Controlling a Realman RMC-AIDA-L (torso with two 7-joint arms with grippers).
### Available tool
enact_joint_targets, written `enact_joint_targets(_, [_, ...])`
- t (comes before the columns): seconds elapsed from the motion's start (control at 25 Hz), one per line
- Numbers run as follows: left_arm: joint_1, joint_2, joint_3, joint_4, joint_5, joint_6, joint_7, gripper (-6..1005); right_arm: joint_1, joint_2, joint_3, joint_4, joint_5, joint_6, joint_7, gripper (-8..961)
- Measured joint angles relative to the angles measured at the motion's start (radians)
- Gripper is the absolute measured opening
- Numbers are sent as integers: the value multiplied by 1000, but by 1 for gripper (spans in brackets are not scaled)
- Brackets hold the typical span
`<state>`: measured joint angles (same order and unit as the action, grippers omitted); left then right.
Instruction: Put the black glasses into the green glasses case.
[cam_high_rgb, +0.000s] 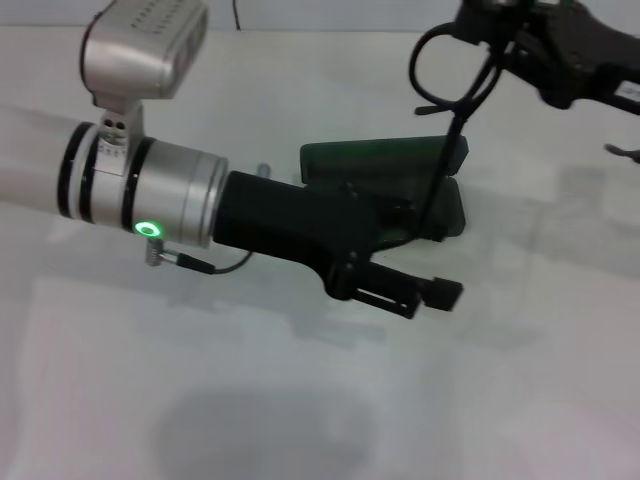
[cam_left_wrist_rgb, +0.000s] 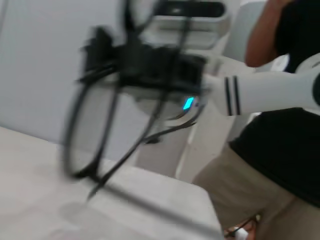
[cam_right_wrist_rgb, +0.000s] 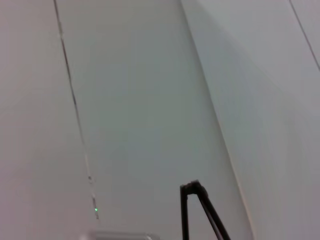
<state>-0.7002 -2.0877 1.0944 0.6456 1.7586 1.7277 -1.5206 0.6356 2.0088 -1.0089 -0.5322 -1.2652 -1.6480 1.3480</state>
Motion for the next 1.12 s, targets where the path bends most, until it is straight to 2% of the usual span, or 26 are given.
enact_joint_targets(0.16, [-4,1,25,6,-49,6,0,826,10,7,-49,7,-24,88,-6,108])
enact_joint_targets(0.44, [4,21,17,9,-126,48,7,826,7,5,-157,15,-31,208,-7,108])
enact_joint_targets(0.72, [5,38,16,9,-153,49,8,826,10,4,-170,19,-110,181,10,108])
enact_joint_targets(1.12, [4,49,4,11,-153,43,8,826,26,-2,-171,26,-158,149,29,108])
